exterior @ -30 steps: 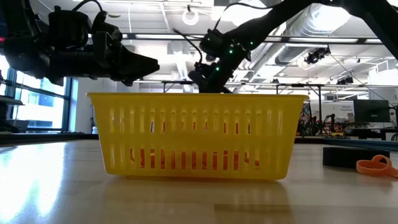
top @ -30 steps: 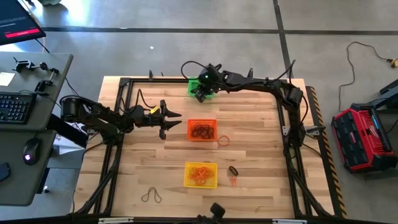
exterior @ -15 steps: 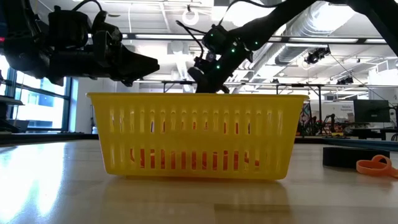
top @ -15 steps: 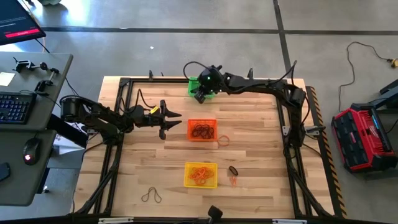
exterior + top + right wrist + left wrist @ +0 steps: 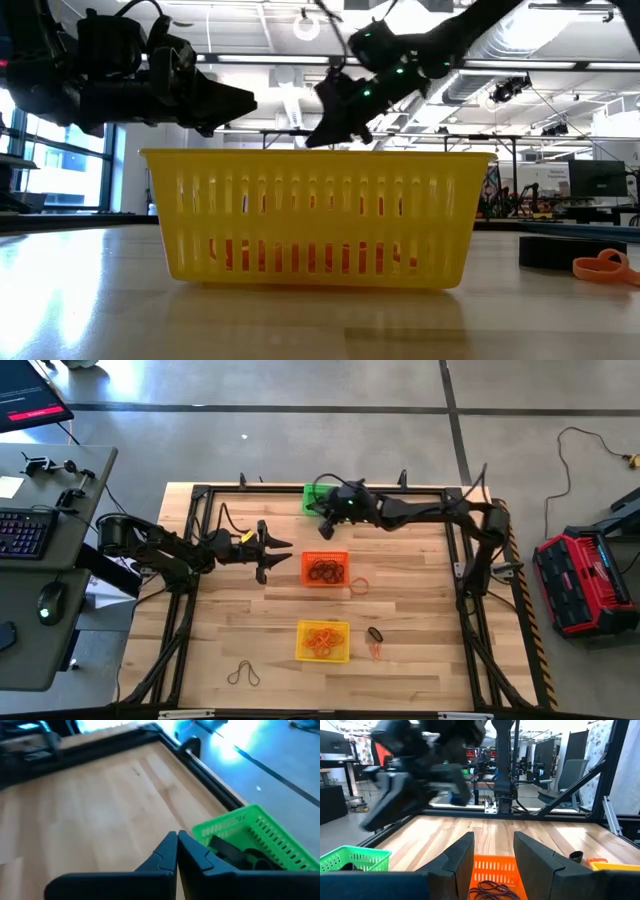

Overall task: Sort rubber bands into baskets
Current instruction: Put the orange rubber band into the yellow bin

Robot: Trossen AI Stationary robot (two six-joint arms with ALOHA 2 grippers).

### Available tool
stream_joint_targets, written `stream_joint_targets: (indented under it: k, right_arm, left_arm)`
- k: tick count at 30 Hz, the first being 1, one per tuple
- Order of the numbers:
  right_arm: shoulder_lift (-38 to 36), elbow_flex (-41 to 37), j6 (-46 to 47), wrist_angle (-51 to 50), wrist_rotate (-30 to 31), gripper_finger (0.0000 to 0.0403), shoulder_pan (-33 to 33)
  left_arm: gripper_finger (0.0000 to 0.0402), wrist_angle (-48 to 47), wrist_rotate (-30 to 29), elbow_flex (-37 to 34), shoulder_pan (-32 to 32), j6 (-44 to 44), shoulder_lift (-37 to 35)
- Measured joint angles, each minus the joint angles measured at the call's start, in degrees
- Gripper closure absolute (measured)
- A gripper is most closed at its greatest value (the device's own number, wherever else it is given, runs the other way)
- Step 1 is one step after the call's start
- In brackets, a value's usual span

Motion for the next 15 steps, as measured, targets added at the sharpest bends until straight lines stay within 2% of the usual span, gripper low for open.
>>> stream_joint_targets:
  k: [6,15]
  right_arm:
    - [-7.56,-11.63,1.27,9.49,-1.20,0.0403,1.21]
    - [-16.93,-22.40,-0.01,12.34,-0.61,0.0403,5.58]
  left_arm:
    - [0.0271,-0.13,-1.95,0.46,0.02,-0.12,0.00]
    - [0.0276,-3.46,0.90,3.21,-0.13,-0.57,0.00]
